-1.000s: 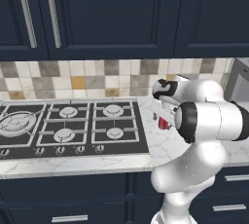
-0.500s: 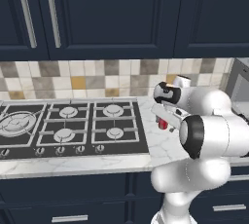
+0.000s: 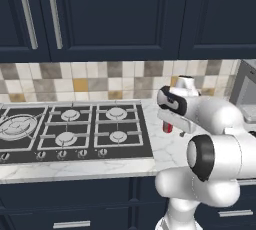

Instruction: Four empty soda cans are scattered around the kitchen. Gather all the cans and cluster them next to the stove for recycling.

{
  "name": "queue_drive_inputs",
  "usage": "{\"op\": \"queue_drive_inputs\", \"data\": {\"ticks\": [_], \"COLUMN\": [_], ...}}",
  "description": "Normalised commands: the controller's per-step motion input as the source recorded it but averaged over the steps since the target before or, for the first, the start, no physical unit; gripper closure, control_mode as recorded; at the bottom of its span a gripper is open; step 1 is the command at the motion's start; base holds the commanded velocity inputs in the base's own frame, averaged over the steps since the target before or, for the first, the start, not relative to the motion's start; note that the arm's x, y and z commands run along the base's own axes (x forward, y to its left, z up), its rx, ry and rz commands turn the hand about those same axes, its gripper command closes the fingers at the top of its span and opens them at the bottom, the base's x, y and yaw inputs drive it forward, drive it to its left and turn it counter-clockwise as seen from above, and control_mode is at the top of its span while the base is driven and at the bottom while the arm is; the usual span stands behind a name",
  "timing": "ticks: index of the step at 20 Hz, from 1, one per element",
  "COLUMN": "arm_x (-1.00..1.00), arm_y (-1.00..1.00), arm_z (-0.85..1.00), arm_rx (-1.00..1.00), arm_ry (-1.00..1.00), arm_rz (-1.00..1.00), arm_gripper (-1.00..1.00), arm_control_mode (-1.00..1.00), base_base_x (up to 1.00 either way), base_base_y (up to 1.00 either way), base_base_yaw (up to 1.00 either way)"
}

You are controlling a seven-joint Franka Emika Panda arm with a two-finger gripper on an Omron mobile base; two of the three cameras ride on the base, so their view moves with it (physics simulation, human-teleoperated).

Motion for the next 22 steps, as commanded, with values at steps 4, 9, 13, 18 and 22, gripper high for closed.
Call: {"op": "queue_drive_inputs", "data": {"ticks": [4, 9, 13, 18, 22], "arm_x": [-0.21, -0.27, -0.25, -0.37, -0.39], "arm_y": [-0.08, -0.2, -0.18, -0.16, -0.05], "arm_z": [0.17, 0.08, 0.05, 0.0, 0.0], "arm_rx": [-0.03, 0.0, -0.02, -0.01, -0.06], "arm_ry": [0.22, 0.18, 0.04, -0.16, -0.27], "arm_rz": [0.0, 0.03, 0.04, 0.06, 0.02], "arm_gripper": [-1.0, -1.0, -1.0, -1.0, -1.0], "arm_control_mode": [-1.0, -1.0, -1.0, -1.0, -1.0], "base_base_x": [0.0, 0.0, 0.0, 0.0, 0.0], "base_base_y": [0.0, 0.0, 0.0, 0.0, 0.0], "base_base_yaw": [0.0, 0.0, 0.0, 0.0, 0.0]}}
